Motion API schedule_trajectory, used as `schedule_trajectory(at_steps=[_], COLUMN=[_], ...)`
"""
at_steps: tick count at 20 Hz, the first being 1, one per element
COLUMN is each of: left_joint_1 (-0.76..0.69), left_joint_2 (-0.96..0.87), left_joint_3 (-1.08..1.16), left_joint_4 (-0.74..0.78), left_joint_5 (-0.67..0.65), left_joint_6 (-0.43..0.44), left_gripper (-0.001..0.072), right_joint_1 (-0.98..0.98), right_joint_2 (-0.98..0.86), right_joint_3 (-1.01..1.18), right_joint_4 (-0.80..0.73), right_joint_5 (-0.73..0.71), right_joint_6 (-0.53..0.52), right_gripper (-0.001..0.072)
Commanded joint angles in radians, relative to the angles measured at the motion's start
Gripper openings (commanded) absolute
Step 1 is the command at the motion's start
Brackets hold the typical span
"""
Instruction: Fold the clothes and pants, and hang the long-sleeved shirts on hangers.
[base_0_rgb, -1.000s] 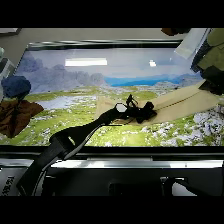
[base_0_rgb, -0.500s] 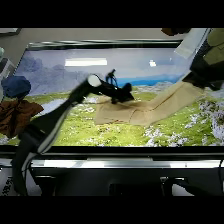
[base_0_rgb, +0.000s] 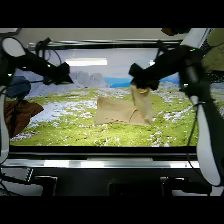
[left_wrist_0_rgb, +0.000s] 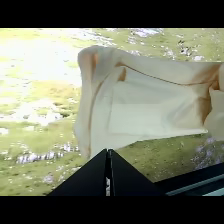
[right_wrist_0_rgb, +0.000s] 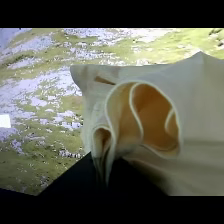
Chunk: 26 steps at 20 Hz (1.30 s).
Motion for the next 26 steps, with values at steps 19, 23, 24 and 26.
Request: schedule_trajectory(at_steps=[19,23,24,26], left_joint_1=[0.080,0.080,0.080,0.082], left_joint_2=[0.043,0.043,0.043,0.043], left_joint_3=[-0.005,-0.005,-0.005,-0.005], left_joint_4=[0.034,0.034,0.034,0.034], left_joint_5=[-0.042,-0.043,-0.044,-0.047], left_joint_6=[0.026,0.026,0.026,0.027], left_gripper=[0.0015,0.0015,0.0015,0.0015], right_joint_1=[0.200,0.103,0.038,-0.121], right_joint_2=[-0.144,-0.014,0.015,0.050], right_joint_3=[0.001,0.002,0.002,0.002], right_joint_4=[0.099,0.046,0.042,0.045], right_joint_5=[0.082,-0.008,-0.044,-0.116], right_joint_6=[-0.013,-0.095,-0.135,-0.226], right_gripper=[0.0597,0.0609,0.0609,0.0628])
